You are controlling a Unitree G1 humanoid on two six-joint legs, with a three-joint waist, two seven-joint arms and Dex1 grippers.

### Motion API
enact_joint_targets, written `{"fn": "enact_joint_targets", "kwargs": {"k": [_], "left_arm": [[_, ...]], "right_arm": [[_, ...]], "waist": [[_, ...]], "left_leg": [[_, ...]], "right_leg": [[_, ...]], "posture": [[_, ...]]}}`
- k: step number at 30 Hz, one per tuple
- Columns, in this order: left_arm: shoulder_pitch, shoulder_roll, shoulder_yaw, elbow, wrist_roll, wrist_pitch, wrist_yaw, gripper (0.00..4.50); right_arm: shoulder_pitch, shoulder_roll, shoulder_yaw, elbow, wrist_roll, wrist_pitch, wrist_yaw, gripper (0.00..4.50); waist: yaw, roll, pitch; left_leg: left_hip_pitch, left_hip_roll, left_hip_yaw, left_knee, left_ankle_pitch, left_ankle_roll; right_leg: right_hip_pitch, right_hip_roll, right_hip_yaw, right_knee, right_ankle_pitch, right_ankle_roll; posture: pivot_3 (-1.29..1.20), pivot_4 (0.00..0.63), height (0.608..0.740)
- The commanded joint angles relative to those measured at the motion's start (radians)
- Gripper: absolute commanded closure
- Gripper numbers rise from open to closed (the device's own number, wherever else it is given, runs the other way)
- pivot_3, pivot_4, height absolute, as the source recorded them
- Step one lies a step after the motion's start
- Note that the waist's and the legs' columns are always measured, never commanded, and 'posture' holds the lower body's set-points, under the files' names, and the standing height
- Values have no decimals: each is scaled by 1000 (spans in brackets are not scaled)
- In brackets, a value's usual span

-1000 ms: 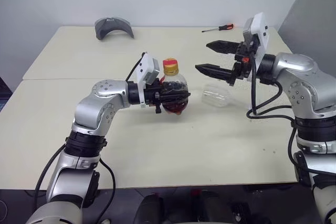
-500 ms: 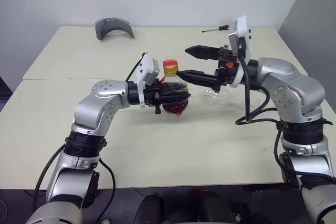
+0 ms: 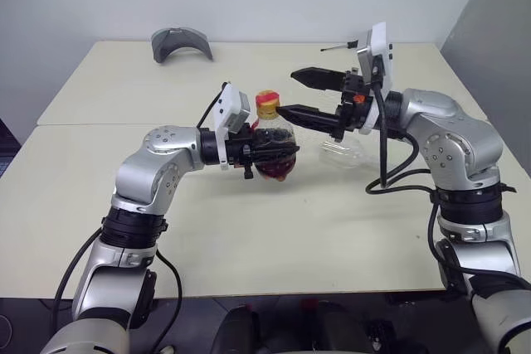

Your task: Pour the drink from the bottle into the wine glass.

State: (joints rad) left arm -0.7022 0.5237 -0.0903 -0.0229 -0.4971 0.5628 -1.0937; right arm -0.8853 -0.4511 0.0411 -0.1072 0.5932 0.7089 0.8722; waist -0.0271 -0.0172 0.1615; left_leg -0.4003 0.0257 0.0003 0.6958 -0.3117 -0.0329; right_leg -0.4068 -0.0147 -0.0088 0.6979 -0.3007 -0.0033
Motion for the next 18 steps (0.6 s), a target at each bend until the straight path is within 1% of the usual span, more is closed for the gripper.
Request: {"fn": "enact_joint_targets", "kwargs": {"k": [1, 10, 13, 18], "left_arm": [[-28, -4, 17, -23, -14, -18, -9, 3261], [-35, -12, 15, -14, -9, -23, -11, 3314], [-38, -14, 16, -14, -8, -24, -11, 3314], [-40, -14, 16, -15, -8, -21, -11, 3315]], "right_arm": [[-1, -34, -27, -21, -3, -5, 4, 78], [31, -84, -31, -67, 42, 27, 36, 78], [19, -66, -43, -87, 105, 77, 38, 78], [-10, -22, -47, -82, 138, 112, 0, 78]], "waist": [[0, 0, 0], [0, 0, 0], [0, 0, 0], [-1, 0, 0]], "left_leg": [[0, 0, 0, 0, 0, 0], [0, 0, 0, 0, 0, 0], [0, 0, 0, 0, 0, 0], [0, 0, 0, 0, 0, 0]], "right_leg": [[0, 0, 0, 0, 0, 0], [0, 0, 0, 0, 0, 0], [0, 0, 0, 0, 0, 0], [0, 0, 0, 0, 0, 0]], "posture": [[0, 150, 740], [0, 150, 740], [0, 150, 740], [0, 150, 740]]}}
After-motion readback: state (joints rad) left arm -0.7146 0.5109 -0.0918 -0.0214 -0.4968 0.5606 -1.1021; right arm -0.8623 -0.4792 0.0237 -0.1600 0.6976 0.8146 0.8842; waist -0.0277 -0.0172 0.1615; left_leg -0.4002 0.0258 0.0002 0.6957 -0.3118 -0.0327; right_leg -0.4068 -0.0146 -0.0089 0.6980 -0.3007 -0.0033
